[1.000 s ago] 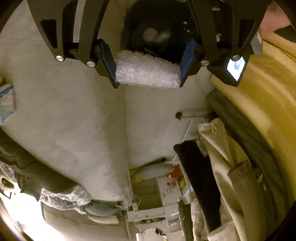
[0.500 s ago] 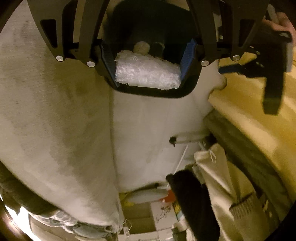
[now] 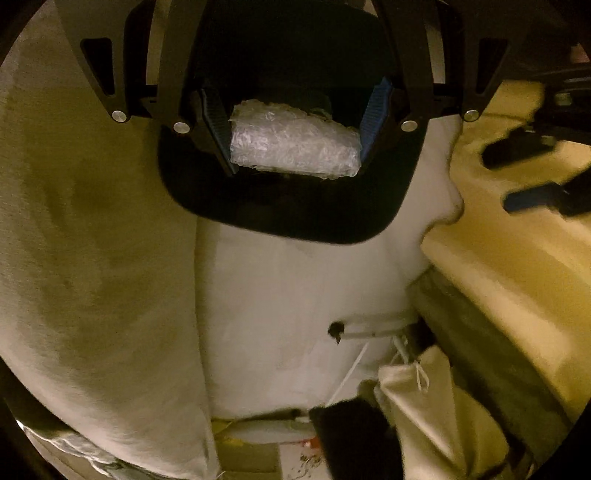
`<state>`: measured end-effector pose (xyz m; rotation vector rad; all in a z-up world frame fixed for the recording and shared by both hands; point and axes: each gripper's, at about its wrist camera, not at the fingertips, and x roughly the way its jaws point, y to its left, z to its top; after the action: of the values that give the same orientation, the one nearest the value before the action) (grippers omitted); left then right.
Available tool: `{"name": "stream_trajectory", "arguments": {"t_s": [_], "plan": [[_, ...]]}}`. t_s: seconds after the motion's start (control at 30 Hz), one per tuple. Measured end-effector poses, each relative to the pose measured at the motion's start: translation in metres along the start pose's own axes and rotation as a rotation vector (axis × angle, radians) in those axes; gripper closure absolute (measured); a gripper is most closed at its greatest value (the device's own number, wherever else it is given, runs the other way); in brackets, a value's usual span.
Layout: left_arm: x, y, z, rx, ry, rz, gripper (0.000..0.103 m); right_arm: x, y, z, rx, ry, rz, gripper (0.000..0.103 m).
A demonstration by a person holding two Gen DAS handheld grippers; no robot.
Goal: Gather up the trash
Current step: 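Open the left tool then the right tool to drop the bubble wrap into the bin, then move both open tools back toward the remaining trash on the bed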
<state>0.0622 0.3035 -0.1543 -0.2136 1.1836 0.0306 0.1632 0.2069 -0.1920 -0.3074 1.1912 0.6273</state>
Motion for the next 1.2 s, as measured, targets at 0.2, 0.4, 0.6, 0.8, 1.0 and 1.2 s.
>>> {"name": "stream_trajectory", "arguments": {"t_s": [0.2,0.4,0.6,0.8,1.0,1.2], "plan": [[-0.020,-0.006,0.007,0.009,-0.068,-0.029,0.055,0.022,0.013,-0.002,-0.062,0.049,-0.024,0.039],[-0.040,-0.012,0.017,0.007,-0.138,-0.043,0.061,0.039,0.014,-0.010,-0.085,0.099,-0.048,0.039],[-0.070,-0.026,0.030,0.036,-0.231,-0.069,0.062,0.038,0.016,-0.010,-0.082,0.071,-0.058,0.017],[-0.097,-0.033,0.040,0.037,-0.337,-0.075,0.062,0.037,0.016,-0.010,-0.094,0.045,-0.035,0.017],[-0.122,-0.038,0.051,0.039,-0.428,-0.086,0.062,0.019,0.024,-0.002,-0.154,-0.026,-0.031,0.017],[-0.144,-0.051,0.067,0.038,-0.511,-0.094,0.062,-0.013,0.017,0.008,-0.132,-0.130,0.012,0.017]]}}
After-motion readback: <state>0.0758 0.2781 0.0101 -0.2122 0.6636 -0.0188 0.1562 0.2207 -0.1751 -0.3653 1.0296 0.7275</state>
